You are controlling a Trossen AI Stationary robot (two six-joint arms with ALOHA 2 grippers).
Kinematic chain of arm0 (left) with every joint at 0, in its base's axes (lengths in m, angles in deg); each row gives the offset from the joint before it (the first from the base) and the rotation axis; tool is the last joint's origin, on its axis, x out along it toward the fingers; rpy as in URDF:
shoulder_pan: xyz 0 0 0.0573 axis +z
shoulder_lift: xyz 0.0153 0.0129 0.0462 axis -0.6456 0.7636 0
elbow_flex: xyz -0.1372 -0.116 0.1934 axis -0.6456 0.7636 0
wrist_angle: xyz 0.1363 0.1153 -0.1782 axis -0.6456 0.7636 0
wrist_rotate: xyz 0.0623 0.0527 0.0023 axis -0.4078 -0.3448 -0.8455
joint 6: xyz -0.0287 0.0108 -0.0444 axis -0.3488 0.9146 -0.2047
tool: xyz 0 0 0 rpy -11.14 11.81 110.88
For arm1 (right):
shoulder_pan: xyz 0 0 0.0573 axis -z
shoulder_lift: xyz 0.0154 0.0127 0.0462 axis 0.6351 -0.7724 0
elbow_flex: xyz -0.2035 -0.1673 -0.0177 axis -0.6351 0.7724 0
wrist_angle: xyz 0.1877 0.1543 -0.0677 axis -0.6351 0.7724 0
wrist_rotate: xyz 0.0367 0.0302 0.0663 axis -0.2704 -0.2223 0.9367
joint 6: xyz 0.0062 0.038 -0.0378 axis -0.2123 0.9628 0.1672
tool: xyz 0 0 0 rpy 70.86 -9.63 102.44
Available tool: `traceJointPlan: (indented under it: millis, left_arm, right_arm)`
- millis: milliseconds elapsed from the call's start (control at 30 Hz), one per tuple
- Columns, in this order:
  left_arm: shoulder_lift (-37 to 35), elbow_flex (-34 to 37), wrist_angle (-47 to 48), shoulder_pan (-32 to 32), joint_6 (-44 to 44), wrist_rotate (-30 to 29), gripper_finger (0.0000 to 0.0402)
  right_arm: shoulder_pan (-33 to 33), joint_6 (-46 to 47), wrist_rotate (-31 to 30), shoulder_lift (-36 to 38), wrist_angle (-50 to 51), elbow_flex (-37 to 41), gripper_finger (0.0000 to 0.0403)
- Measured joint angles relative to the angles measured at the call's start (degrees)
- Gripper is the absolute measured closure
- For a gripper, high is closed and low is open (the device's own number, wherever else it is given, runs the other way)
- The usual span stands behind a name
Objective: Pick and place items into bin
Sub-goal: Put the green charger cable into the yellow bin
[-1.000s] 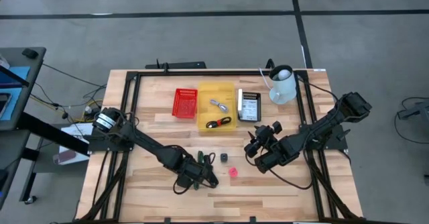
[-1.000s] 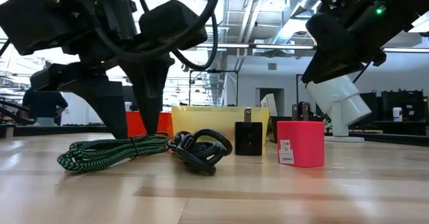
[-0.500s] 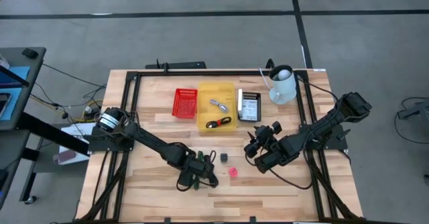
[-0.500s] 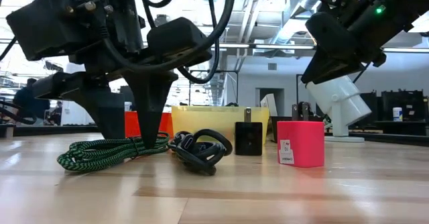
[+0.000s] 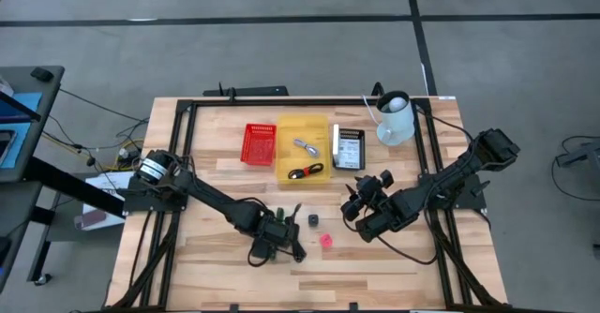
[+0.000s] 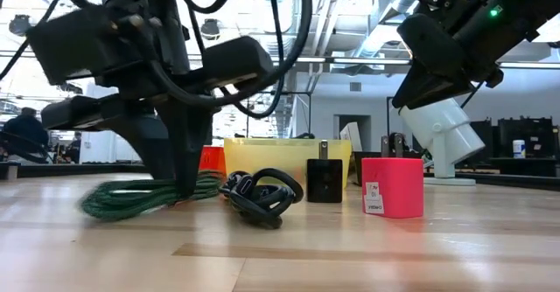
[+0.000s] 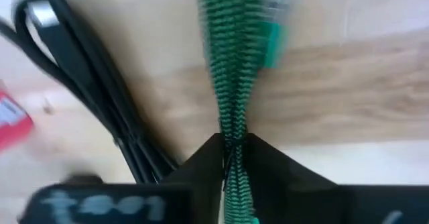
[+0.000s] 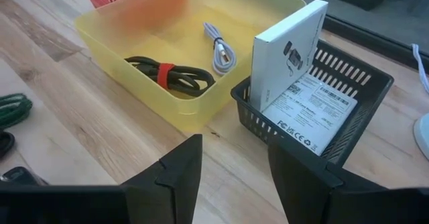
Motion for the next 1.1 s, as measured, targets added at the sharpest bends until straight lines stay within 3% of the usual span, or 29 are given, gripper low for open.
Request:
traceJointPlan:
  millis: [133, 333, 500, 1100]
  left_arm:
    - [0.0, 0.0, 2.0, 0.0, -4.7, -4.0, 0.0391]
    - [0.0, 0.0, 9.7, -0.1, -11.9, -9.3, 0.0377]
    - [0.0, 0.0, 13.7, -0.1, -15.3, -15.8, 0.0392]
    - [0.0, 0.0, 12.9, -0.4, -8.9, -47.2, 0.0392]
  right_arm:
    - [0.0, 0.0, 0.0, 0.0, 0.0, 0.0, 0.0241]
    - [0.0, 0.0, 0.0, 0.0, 0.0, 0.0, 0.0243]
    - [0.0, 0.0, -0.1, 0.0, 0.0, 0.0, 0.0244]
    - [0.0, 0.0, -0.2, 0.0, -0.8, 0.0, 0.025]
